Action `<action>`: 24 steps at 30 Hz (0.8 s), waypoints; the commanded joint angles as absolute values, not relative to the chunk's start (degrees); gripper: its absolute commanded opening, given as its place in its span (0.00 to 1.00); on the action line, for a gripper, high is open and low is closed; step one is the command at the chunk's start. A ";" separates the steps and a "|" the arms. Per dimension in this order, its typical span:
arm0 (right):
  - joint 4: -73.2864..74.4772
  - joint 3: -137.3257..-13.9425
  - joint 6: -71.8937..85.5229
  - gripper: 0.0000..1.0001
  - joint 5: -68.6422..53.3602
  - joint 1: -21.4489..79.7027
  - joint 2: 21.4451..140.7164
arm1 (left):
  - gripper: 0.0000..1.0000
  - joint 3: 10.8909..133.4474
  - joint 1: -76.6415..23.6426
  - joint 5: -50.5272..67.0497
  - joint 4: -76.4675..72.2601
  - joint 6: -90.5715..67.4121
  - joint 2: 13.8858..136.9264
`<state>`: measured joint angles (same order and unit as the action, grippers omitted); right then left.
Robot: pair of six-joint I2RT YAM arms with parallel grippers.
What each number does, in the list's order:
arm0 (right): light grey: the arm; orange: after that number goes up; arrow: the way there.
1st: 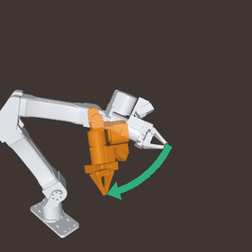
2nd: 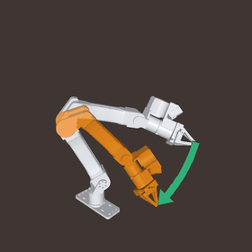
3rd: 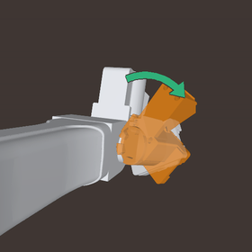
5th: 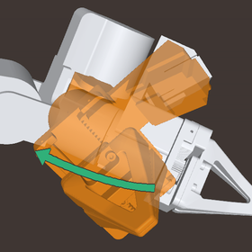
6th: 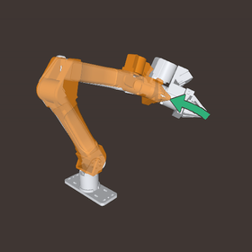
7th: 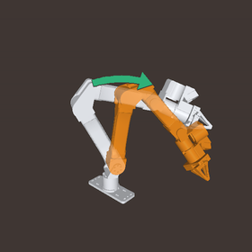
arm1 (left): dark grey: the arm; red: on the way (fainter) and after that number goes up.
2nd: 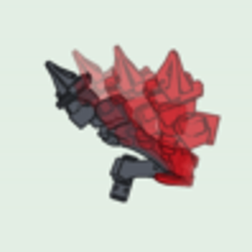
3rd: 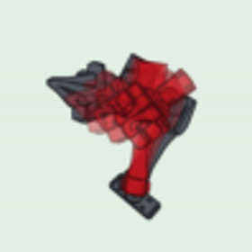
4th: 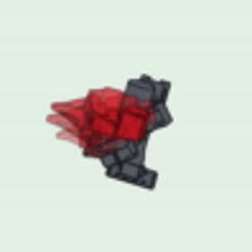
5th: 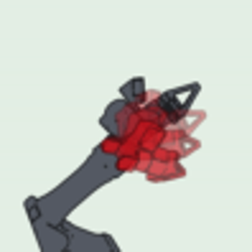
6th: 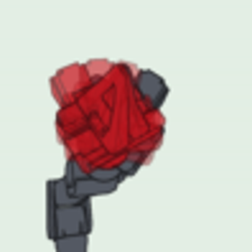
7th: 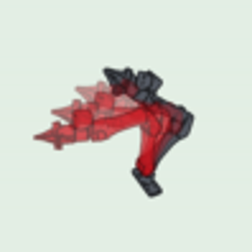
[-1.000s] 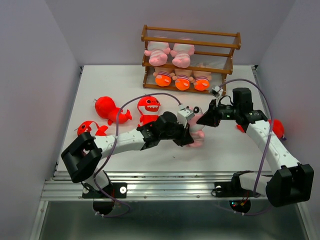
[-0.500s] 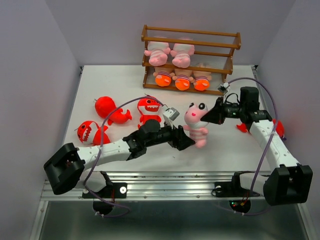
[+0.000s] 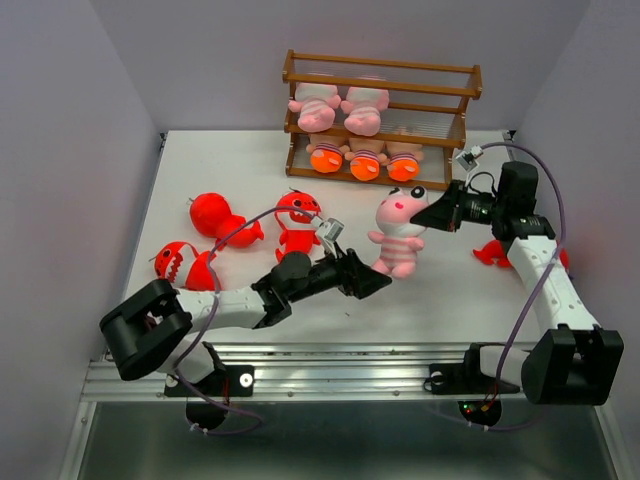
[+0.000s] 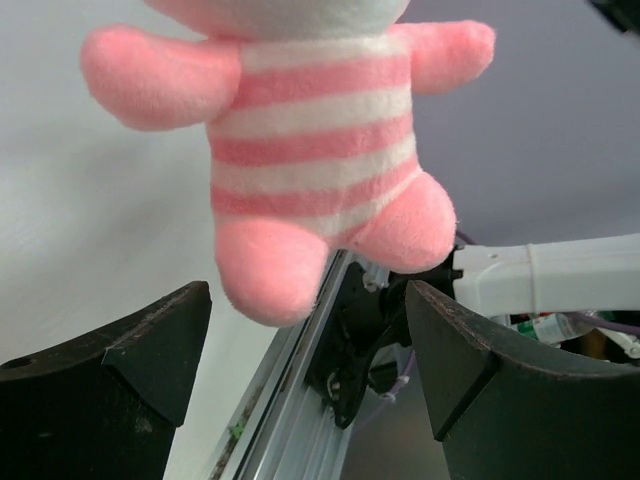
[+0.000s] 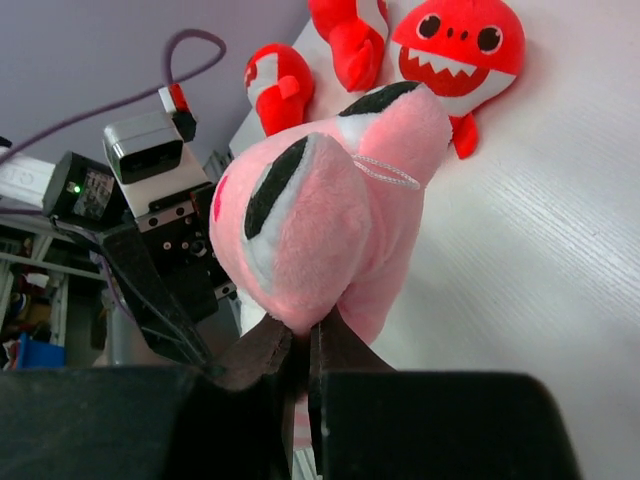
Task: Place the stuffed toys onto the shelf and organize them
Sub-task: Pass the stuffed toy from the left arm to the right, then pass the stuffed toy from the right arm to the left
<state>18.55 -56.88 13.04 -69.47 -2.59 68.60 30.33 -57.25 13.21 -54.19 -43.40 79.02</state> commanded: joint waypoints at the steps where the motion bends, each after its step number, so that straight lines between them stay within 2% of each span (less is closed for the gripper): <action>1: 5.21 -55.29 26.52 0.01 -72.77 -3.25 66.71 | 0.89 30.14 -56.95 12.92 -66.00 -46.93 79.71; 4: -4.26 -51.34 33.73 0.01 -73.12 -3.25 66.10 | 0.89 31.02 -57.04 13.27 -68.81 -47.90 80.86; 9: -6.06 -50.71 35.33 0.01 -73.65 -3.25 65.57 | 0.89 31.82 -57.04 12.48 -70.57 -49.48 82.52; 13: -6.15 -50.98 35.51 0.01 -73.74 -3.25 64.60 | 0.73 31.29 -56.87 11.51 -72.07 -50.71 83.32; 14: -6.15 -50.98 35.16 0.01 -73.65 -3.25 64.16 | 0.65 30.59 -56.78 11.17 -73.38 -51.41 83.49; 16: -6.24 -50.80 34.98 0.01 -73.30 -3.25 63.81 | 0.58 29.89 -56.78 10.64 -74.53 -52.20 83.41; 20: -6.33 -50.10 34.89 0.01 -73.30 -3.25 63.90 | 0.37 28.48 -56.34 10.20 -75.76 -52.73 82.53; 21: -6.42 -49.92 34.89 0.01 -73.30 -3.25 63.98 | 0.26 28.22 -56.25 10.20 -75.67 -52.65 82.18; 23: -6.42 -49.75 34.89 0.01 -73.39 -3.25 63.99 | 0.18 28.04 -55.99 10.46 -75.59 -52.38 81.83; 24: -6.50 -49.66 34.89 0.01 -73.48 -3.25 63.90 | 0.11 27.86 -55.90 10.55 -75.41 -52.30 81.48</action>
